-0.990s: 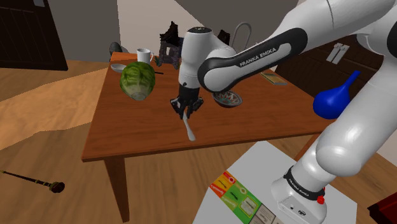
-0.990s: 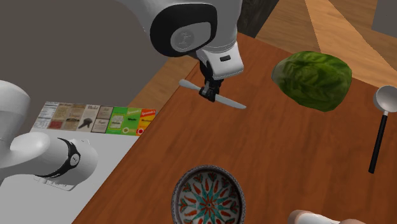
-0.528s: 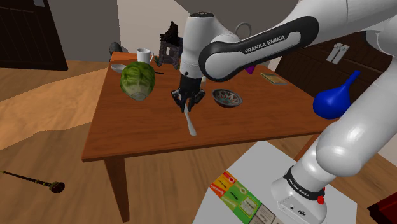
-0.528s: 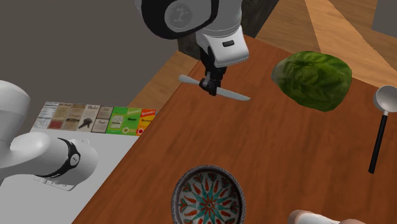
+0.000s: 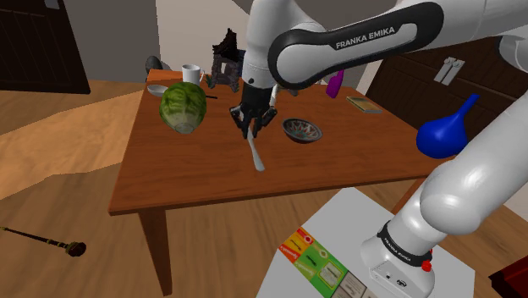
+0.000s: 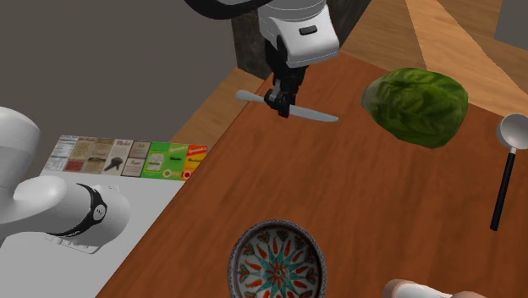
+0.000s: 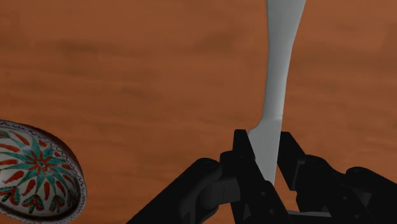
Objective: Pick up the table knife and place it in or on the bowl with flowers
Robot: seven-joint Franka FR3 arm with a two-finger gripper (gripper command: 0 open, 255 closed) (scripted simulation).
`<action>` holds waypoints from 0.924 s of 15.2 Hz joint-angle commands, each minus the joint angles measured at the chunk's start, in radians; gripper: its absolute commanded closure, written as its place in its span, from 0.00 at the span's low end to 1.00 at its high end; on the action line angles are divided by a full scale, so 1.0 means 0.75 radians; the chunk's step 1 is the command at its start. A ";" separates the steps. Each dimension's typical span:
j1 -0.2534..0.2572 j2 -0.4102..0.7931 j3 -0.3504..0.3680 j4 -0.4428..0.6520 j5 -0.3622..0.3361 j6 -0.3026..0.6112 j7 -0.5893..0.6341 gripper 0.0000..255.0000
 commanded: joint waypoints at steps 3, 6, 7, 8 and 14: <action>-0.013 -0.032 -0.020 0.008 0.017 -0.035 -0.044 1.00; -0.053 -0.097 -0.080 -0.060 0.042 -0.018 -0.158 1.00; -0.066 -0.115 -0.102 -0.080 0.047 -0.014 -0.195 1.00; -0.078 -0.132 -0.123 -0.098 0.052 -0.009 -0.231 1.00; -0.156 -0.202 -0.254 -0.175 0.059 0.012 -0.444 1.00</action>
